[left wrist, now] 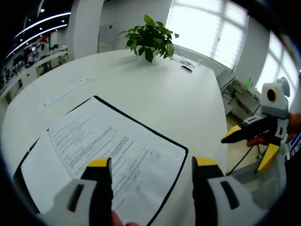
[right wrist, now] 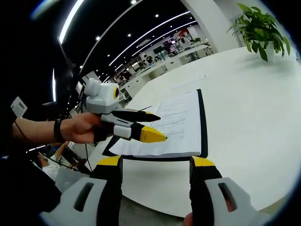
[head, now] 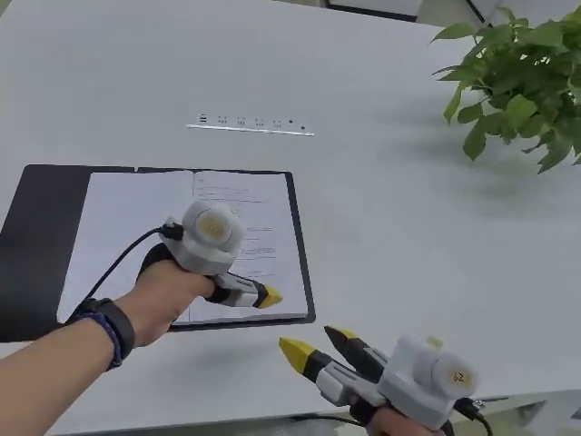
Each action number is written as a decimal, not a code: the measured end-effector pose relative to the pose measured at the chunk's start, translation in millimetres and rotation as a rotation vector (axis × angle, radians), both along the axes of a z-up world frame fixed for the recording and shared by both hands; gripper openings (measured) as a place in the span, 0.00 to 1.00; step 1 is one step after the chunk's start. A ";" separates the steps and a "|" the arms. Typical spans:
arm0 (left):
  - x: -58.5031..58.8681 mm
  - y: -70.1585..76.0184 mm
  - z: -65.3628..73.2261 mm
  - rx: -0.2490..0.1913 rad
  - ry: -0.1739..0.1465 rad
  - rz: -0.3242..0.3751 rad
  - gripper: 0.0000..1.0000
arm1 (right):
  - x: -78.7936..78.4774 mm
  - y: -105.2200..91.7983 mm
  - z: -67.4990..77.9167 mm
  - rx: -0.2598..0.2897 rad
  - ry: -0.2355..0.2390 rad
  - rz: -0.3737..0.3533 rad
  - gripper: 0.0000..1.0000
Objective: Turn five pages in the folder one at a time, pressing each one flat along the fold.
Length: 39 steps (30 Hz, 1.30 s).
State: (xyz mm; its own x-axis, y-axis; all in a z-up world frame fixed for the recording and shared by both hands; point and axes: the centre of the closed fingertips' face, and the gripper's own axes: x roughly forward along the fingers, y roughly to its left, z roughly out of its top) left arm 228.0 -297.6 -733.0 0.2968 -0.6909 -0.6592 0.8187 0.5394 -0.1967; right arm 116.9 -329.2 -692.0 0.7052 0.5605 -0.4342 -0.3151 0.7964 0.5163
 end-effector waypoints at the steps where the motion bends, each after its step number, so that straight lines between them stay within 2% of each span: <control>1: 1.4 -1.8 -2.6 0.005 -0.003 0.003 0.69 | 0.2 0.0 -1.3 -0.002 0.003 0.004 0.56; 3: 1.8 -6.7 -5.6 0.013 -0.010 0.005 0.70 | 0.5 -1.1 -2.1 -0.004 0.006 0.005 0.56; 6: 4.5 -12.9 -15.1 0.042 -0.042 -0.004 0.70 | 1.6 -4.4 -0.3 0.001 0.006 -0.004 0.55; 8: 2.8 -17.2 -20.8 0.061 -0.045 -0.015 0.70 | 2.4 -6.5 1.6 0.005 0.001 -0.008 0.55; 12: 1.6 -26.4 -31.0 0.072 -0.045 -0.022 0.71 | 4.0 -9.9 1.2 0.001 0.002 -0.012 0.55; 13: 1.3 -26.5 -35.3 0.096 -0.058 -0.028 0.71 | 4.5 -10.3 1.0 0.002 0.004 -0.012 0.55; 14: 2.4 -23.4 -38.8 0.137 -0.091 -0.046 0.70 | 4.5 -10.4 0.8 0.001 0.005 -0.011 0.54; 15: 4.1 -15.2 -47.3 0.224 -0.137 -0.075 0.67 | 4.6 -10.4 1.0 0.000 0.006 -0.008 0.53; 16: 5.9 -8.9 -52.5 0.278 -0.160 -0.085 0.66 | 4.5 -10.3 1.2 0.000 0.005 -0.006 0.52; 17: 4.6 -16.0 -50.7 0.193 -0.115 -0.042 0.67 | 4.3 -10.2 1.6 -0.001 0.004 -0.004 0.52; 18: 3.2 -14.7 -50.9 0.180 -0.078 -0.017 0.67 | 3.7 -9.9 1.6 -0.002 0.006 0.000 0.53; 19: 5.5 -13.3 -49.3 0.178 -0.096 -0.025 0.67 | 3.3 -10.1 1.7 -0.003 0.006 0.001 0.53; 21: 4.3 -13.5 -48.5 0.175 -0.106 -0.028 0.67 | 2.0 -11.1 1.2 -0.002 0.008 0.000 0.53; 26: 5.5 -14.0 -48.0 0.156 -0.101 -0.027 0.67 | -1.2 -10.9 -4.2 -0.007 0.024 0.010 0.52; 32: 6.5 -11.5 -46.6 0.135 -0.098 -0.026 0.64 | 6.4 -13.3 -6.8 -0.005 0.022 0.006 0.52; 34: 7.6 -9.4 -45.0 0.128 -0.089 -0.013 0.60 | 10.2 -13.3 -7.1 -0.013 0.015 0.020 0.52; 37: 9.4 -1.6 -44.0 0.127 -0.085 0.021 0.45 | 19.0 -14.0 -8.0 -0.009 0.004 0.025 0.51; 39: 7.9 1.6 -45.4 0.119 -0.087 0.032 0.40 | 25.3 -13.8 -10.3 -0.005 0.010 0.027 0.52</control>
